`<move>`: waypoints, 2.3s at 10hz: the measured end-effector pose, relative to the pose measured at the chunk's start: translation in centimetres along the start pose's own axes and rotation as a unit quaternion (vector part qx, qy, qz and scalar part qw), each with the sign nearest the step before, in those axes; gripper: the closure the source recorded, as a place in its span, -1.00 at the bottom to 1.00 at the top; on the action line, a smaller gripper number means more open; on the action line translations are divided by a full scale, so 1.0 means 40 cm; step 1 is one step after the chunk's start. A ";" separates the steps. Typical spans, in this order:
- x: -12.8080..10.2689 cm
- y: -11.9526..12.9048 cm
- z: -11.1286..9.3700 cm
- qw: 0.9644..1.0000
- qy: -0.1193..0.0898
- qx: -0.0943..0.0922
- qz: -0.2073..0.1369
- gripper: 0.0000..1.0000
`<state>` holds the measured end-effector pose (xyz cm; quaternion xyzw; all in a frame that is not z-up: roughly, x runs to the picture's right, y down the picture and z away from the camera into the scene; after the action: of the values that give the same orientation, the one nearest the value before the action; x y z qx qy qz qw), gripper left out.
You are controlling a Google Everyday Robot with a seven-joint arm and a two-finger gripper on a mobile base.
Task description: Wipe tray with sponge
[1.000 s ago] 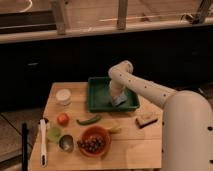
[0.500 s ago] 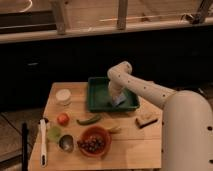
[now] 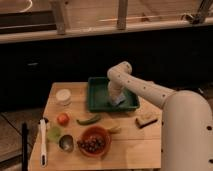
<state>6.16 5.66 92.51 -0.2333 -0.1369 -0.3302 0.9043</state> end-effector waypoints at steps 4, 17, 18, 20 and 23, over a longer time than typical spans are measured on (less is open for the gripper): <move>-0.002 0.002 0.001 1.000 0.002 0.001 -0.007 0.97; 0.006 -0.101 0.000 0.999 0.013 0.015 -0.033 0.97; -0.024 -0.087 -0.004 0.999 0.008 0.014 -0.039 0.97; -0.049 -0.047 -0.023 0.999 0.011 0.011 -0.042 0.97; 0.020 -0.011 -0.048 0.999 0.031 0.011 -0.023 0.97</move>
<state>6.64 3.96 91.32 -0.2094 -0.1177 -0.3561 0.9030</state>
